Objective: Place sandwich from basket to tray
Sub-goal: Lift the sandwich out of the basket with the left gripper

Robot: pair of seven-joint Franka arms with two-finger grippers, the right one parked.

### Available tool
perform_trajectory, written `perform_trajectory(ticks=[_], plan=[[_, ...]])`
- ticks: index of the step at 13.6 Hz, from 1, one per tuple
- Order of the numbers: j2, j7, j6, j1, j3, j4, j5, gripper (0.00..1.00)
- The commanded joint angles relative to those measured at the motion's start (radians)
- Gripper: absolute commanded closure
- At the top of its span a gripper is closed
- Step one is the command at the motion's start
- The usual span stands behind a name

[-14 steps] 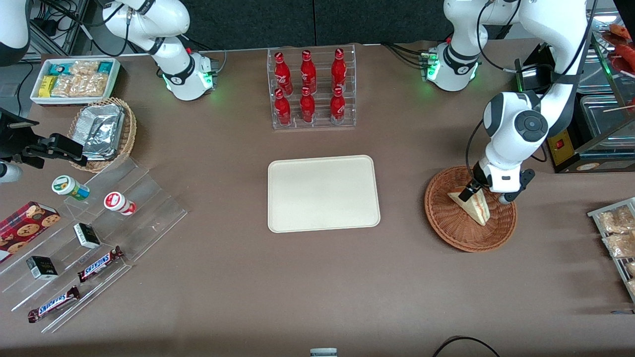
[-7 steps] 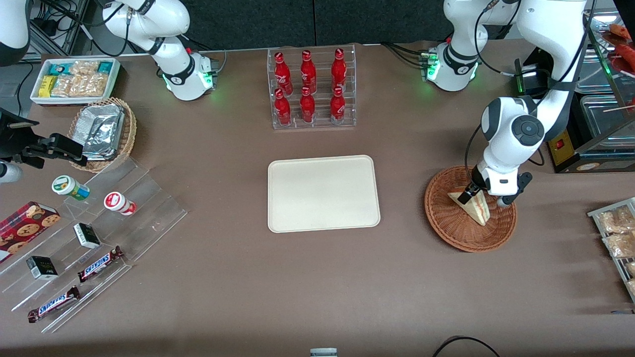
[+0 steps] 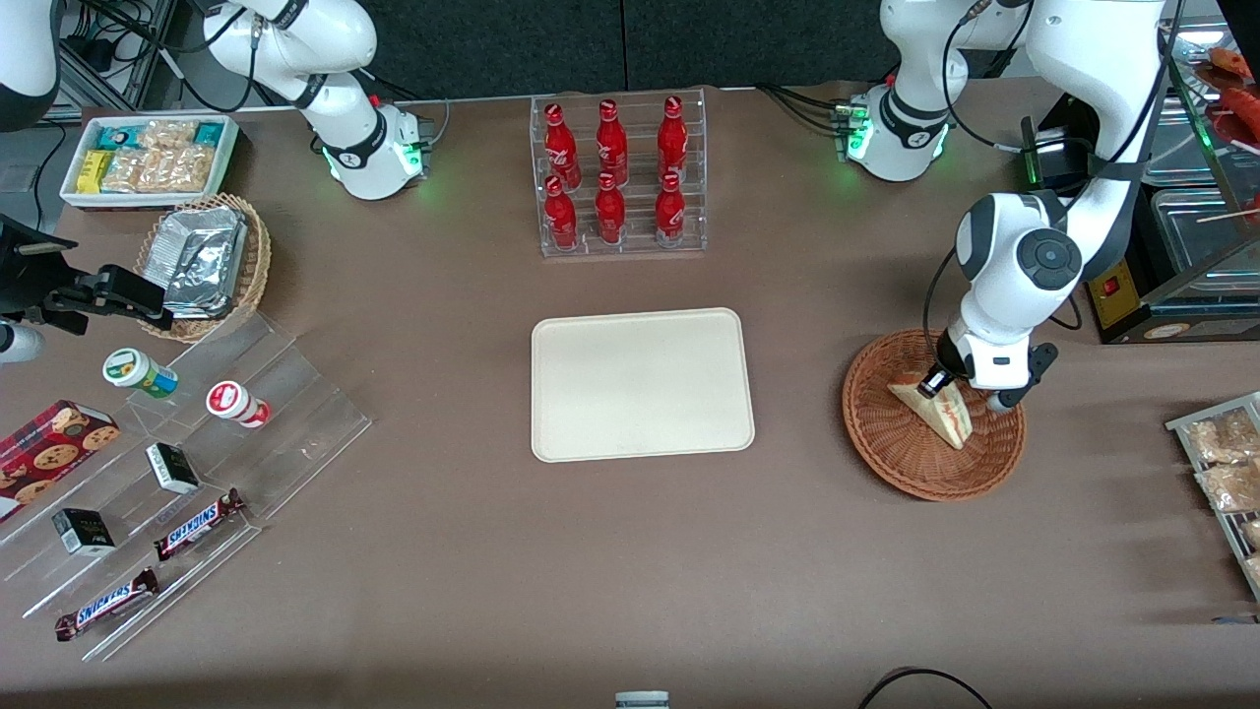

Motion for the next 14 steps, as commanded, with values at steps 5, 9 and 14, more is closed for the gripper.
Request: perform_trajectory(ticks=[5, 9, 14], plan=[[-0.145, 0.039, -0.334, -0.011, -0.008, 0.111, 0.014, 1.00], [-0.162, 0.036, -0.683, -0.021, -0.104, 0.332, 0.007, 1.00], [-0.110, 0.024, -0.757, -0.021, -0.329, 0.467, -0.036, 1.00]])
